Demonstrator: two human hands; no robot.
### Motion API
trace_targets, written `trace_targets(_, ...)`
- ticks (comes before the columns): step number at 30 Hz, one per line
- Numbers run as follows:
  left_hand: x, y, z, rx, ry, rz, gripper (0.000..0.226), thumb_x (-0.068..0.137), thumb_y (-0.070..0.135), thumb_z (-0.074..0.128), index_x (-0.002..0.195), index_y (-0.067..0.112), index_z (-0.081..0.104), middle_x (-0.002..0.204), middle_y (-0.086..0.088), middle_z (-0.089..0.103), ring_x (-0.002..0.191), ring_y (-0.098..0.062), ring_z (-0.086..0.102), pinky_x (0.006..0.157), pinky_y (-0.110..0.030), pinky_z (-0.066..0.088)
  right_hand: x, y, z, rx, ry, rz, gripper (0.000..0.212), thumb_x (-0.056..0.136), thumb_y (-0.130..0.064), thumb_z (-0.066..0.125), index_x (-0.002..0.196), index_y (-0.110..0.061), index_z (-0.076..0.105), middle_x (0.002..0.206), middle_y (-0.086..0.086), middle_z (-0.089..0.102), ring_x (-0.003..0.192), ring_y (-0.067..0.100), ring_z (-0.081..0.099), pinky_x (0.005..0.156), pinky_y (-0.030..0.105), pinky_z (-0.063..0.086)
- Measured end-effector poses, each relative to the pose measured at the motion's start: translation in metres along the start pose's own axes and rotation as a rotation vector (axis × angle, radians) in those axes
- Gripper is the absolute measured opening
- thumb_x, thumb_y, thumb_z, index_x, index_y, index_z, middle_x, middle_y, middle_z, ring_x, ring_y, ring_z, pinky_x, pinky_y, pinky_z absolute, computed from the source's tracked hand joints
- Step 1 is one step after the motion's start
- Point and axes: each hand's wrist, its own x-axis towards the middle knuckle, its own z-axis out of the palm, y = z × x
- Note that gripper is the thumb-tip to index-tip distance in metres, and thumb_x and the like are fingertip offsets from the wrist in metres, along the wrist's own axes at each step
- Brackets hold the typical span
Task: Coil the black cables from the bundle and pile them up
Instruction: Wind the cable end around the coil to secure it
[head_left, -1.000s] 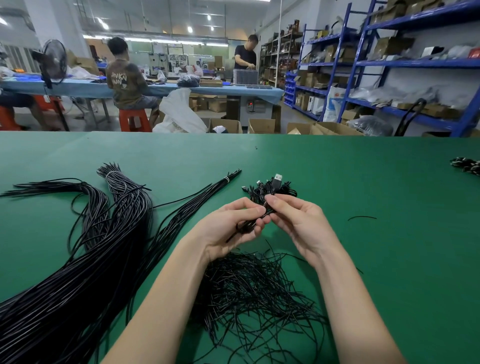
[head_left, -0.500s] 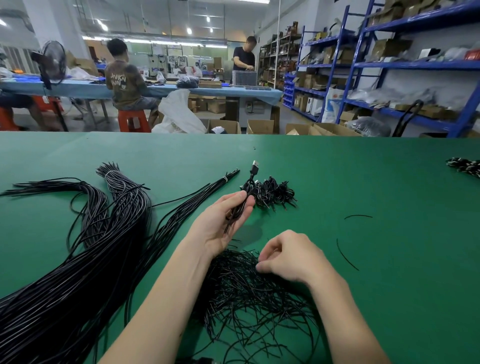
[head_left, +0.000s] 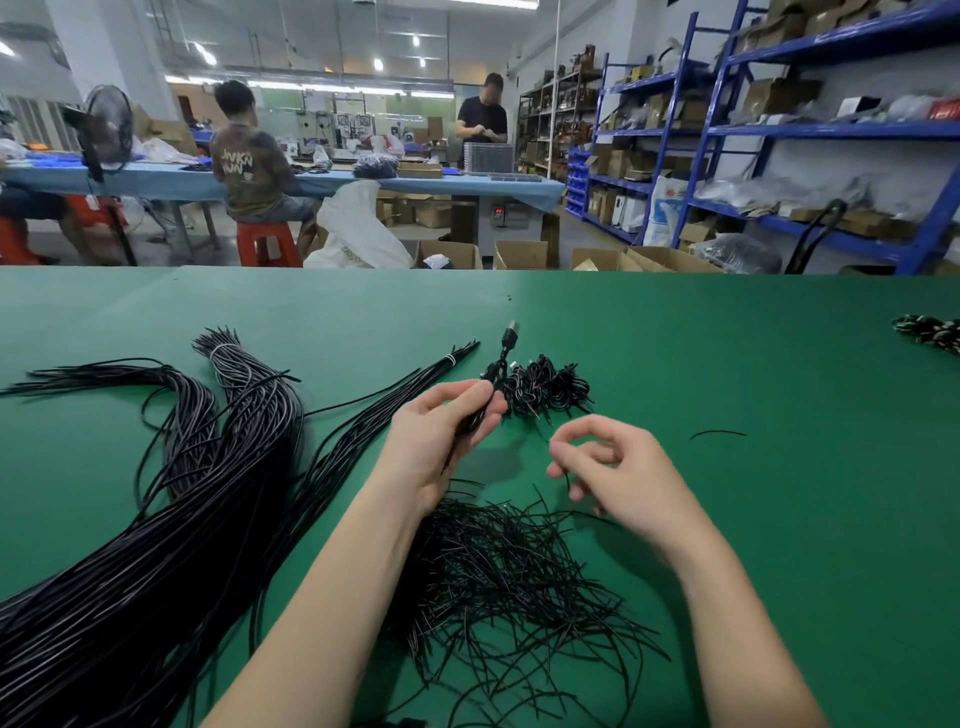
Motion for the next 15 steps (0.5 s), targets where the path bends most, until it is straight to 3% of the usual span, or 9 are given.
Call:
trace_targets(2, -0.002, -0.004, 0.004, 0.138, -0.014, 0.077, 0.012, 0.084, 0.003, 0.075, 0.094, -0.002, 0.07, 0.086, -0.019, 0.076, 0.075, -0.018, 0.074, 0.067, -0.02, 0.058, 0.0, -0.004, 0.002, 0.274, 0.034, -0.007, 0.007, 0.095, -0.014, 0.069, 0.098, -0.02, 0.073, 0.085, 0.003, 0.078, 0.061, 0.006, 0.061, 0.053, 0.02, 0.05)
trace_targets(4, -0.004, -0.006, 0.007, 0.247, -0.054, 0.139, 0.009, 0.085, 0.003, 0.075, 0.092, -0.001, 0.07, 0.084, -0.019, 0.075, 0.073, -0.019, 0.073, 0.068, -0.02, 0.057, 0.001, -0.009, 0.005, 0.391, 0.026, -0.03, 0.015, 0.094, -0.008, 0.069, 0.1, -0.02, 0.076, 0.086, 0.005, 0.078, 0.066, 0.004, 0.063, 0.057, 0.019, 0.054)
trace_targets(9, -0.009, -0.007, 0.011, 0.41, -0.181, 0.22, 0.004, 0.086, -0.001, 0.073, 0.09, -0.001, 0.07, 0.084, -0.02, 0.075, 0.071, -0.019, 0.071, 0.069, -0.023, 0.058, 0.003, -0.011, 0.012, 0.337, 0.048, -0.105, 0.019, 0.097, -0.009, 0.066, 0.1, -0.025, 0.076, 0.089, -0.001, 0.08, 0.084, 0.001, 0.072, 0.067, 0.019, 0.058)
trace_targets(12, -0.011, -0.007, 0.013, 0.462, -0.224, 0.247, 0.004, 0.086, -0.001, 0.074, 0.088, 0.001, 0.071, 0.077, -0.014, 0.075, 0.067, -0.016, 0.07, 0.068, -0.023, 0.059, 0.003, -0.01, 0.013, 0.306, 0.108, -0.1, 0.011, 0.093, -0.014, 0.071, 0.096, -0.024, 0.075, 0.086, 0.0, 0.079, 0.064, 0.004, 0.064, 0.056, 0.02, 0.054)
trace_targets(15, -0.012, -0.007, 0.014, 0.535, -0.257, 0.261, 0.005, 0.087, 0.002, 0.074, 0.09, 0.0, 0.071, 0.076, -0.008, 0.076, 0.067, -0.015, 0.07, 0.061, -0.022, 0.057, 0.003, -0.009, 0.015, 0.287, 0.224, -0.132, 0.006, 0.088, -0.015, 0.078, 0.086, -0.02, 0.076, 0.079, 0.002, 0.078, 0.059, 0.008, 0.064, 0.049, 0.019, 0.049)
